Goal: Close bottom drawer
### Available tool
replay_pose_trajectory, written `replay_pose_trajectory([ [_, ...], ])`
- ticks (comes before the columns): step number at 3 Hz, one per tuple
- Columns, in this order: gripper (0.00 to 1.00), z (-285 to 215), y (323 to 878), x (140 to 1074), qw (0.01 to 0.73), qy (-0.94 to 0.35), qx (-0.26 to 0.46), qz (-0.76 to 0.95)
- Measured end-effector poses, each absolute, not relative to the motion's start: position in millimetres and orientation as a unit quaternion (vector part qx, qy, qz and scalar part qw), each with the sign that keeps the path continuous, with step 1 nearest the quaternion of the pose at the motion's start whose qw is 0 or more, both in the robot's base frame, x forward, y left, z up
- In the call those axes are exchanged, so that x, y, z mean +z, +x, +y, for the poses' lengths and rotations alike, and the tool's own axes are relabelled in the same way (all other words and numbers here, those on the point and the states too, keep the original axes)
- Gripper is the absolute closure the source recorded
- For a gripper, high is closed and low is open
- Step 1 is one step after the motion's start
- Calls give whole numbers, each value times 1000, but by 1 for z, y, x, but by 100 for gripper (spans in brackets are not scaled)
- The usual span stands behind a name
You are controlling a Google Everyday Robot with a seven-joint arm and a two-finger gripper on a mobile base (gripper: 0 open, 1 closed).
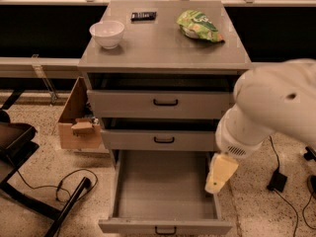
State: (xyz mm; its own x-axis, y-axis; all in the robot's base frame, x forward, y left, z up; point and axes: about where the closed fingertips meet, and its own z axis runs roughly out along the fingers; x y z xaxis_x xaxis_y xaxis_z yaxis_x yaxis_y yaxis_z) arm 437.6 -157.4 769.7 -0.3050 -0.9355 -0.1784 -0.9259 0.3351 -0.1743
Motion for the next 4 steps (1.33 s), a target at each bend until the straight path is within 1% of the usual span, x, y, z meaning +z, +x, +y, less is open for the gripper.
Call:
replay_pose_trajectory([
  [2,0,-137,436,670,134,-546,4,827],
  [3,0,-137,436,670,134,-546,4,827],
  [4,0,-123,429,631,102,-549,17,830],
])
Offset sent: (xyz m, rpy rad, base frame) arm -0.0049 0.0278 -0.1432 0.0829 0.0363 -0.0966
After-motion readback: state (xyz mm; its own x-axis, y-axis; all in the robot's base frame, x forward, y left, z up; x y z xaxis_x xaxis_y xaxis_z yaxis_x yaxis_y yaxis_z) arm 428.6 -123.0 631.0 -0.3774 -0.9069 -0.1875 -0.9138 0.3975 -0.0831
